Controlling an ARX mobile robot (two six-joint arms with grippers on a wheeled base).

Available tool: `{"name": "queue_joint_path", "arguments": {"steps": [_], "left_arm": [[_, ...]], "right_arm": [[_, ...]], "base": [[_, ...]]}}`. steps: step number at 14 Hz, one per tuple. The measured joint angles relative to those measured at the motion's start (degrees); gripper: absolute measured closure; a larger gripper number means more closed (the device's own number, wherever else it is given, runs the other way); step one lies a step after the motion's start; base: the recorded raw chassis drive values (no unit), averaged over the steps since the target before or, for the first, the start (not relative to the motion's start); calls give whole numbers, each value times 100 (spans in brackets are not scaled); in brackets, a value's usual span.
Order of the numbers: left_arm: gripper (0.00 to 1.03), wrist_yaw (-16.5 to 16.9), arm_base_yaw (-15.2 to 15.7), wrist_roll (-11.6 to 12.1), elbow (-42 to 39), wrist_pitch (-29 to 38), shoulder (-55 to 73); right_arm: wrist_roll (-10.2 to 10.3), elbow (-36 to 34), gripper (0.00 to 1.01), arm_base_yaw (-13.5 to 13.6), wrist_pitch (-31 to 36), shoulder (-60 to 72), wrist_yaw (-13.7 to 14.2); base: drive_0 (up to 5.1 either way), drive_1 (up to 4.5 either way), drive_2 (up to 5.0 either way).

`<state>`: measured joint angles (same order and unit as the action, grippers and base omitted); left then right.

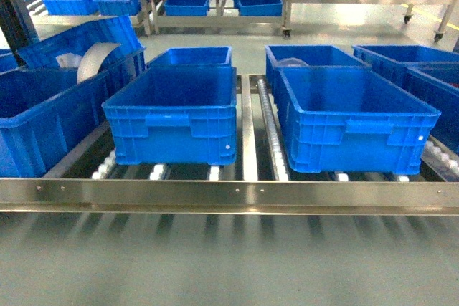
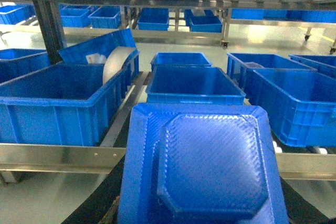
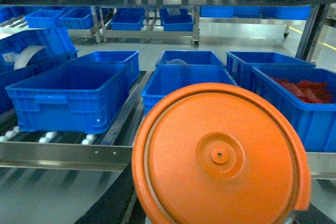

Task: Sort blue parts and orange caps into right shelf containers

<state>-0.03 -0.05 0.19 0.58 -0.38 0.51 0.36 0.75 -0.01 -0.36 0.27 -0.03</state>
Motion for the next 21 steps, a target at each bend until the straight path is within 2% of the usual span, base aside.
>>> {"name": "queue_joint_path", "arguments": {"steps": [15,21], "left_arm": [[60,2,0,-2,0,-4,0],[60,0,0,-2,0,-9,0]], "right_arm": [[-2,0,58,0,-2,0,0],[-2,0,58,0,-2,0,0]], "base": [[0,0,0],[11,431,-409]]}}
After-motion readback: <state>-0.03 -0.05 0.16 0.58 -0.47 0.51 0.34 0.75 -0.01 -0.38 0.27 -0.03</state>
